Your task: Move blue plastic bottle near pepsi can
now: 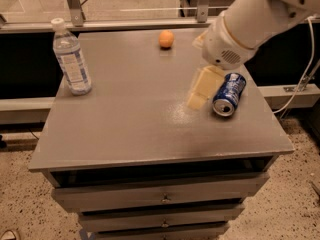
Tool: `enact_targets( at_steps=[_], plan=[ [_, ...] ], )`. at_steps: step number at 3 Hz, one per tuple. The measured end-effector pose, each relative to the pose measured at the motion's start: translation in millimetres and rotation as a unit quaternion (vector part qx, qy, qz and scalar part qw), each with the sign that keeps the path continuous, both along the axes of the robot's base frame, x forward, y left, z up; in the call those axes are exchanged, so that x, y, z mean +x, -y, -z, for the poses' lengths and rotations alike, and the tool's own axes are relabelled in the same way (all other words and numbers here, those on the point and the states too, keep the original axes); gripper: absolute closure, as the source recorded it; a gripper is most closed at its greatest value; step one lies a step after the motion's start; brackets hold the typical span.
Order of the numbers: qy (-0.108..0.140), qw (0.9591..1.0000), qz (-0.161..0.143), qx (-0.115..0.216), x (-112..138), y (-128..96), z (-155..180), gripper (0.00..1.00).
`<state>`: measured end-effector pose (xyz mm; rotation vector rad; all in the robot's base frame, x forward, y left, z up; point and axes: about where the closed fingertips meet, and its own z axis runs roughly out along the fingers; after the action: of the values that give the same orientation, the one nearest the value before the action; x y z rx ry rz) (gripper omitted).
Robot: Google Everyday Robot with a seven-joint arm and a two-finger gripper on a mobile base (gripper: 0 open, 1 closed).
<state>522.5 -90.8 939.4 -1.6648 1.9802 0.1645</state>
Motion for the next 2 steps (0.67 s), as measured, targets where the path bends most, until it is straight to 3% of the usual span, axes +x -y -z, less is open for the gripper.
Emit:
enact_targets(
  at_steps=[1,2],
  plan=[
    [0.012,0.9950,-0.012,0.099,27.3,-63.1,-2.9,0.00],
    [0.011,0.9951,-0.013,0.098,27.0,-62.8,-2.8,0.00]
  ],
)
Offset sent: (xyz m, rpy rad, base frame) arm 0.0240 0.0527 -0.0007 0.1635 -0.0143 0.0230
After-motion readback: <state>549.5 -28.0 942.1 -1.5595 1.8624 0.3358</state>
